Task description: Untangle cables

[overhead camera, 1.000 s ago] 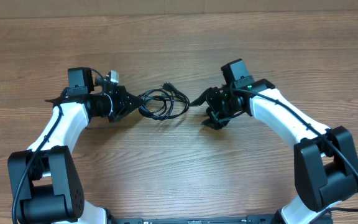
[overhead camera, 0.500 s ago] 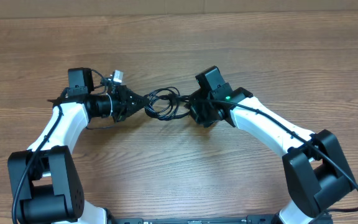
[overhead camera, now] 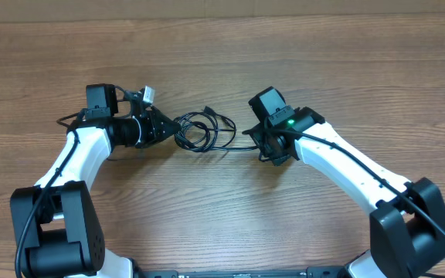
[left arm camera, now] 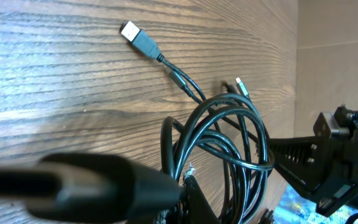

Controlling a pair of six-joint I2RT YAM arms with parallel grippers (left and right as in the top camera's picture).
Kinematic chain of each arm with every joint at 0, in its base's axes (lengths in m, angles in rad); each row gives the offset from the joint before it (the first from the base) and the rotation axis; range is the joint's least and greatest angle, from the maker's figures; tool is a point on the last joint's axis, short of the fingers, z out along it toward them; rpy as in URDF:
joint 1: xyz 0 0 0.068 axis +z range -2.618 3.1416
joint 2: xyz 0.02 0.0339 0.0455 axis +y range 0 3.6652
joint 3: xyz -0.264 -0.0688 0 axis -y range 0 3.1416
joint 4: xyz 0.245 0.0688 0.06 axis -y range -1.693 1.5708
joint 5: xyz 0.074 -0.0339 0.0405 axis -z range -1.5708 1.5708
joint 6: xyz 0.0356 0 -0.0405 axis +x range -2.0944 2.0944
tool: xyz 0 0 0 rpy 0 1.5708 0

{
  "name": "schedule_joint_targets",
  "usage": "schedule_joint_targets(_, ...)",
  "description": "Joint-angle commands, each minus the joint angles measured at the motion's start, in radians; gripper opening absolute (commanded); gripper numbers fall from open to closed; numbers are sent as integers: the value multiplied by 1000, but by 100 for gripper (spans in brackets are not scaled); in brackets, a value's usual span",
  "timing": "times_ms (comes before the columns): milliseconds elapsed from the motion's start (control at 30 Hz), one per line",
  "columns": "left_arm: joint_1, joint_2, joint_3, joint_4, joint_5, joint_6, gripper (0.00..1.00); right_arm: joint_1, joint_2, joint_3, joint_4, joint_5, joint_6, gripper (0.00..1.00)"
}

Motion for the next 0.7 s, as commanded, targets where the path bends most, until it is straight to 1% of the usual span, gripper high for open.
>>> schedule_joint_targets(0,5,-28,19,7,74,49,4,-2,-16,23,7,-83,-33,8)
schedule_joint_targets(33,5,-28,19,7,74,48,4,-1,-13,19,15,-133,-32,23)
schedule_joint_targets(67,5,-28,19,7,74,48,4,8,-12,14,33,-166,-32,36)
schedule_joint_targets(133,5,-28,19,6,79,48,4,34,-11,12,54,-196,-25,47)
schedule_joint_targets(200,5,-28,19,7,100,47,4,66,-11,12,87,-220,-16,45)
schedule_joint_targets(233,5,-28,19,6,134,33,4,92,-11,12,94,-220,32,41)
schedule_joint_targets(300,5,-28,19,7,140,-63,4,123,-3,12,97,-189,106,38)
schedule_joint_targets(333,5,-28,19,6,140,-115,4,130,5,12,98,-176,124,38)
schedule_joint_targets(400,5,-28,19,5,141,-179,4,131,24,12,117,-174,156,39)
schedule_joint_targets(433,5,-28,19,0,143,-199,4,131,44,12,159,-174,163,39)
schedule_joint_targets(533,5,-28,19,-5,189,-207,4,134,99,12,262,-175,164,39)
schedule_joint_targets(600,5,-28,19,-8,193,-207,4,134,128,12,309,-174,163,39)
schedule_joint_targets(633,5,-28,19,-8,193,-207,4,134,134,12,316,-165,163,34)
schedule_joint_targets(667,5,-28,19,-8,184,-207,4,134,142,12,294,-105,158,15)
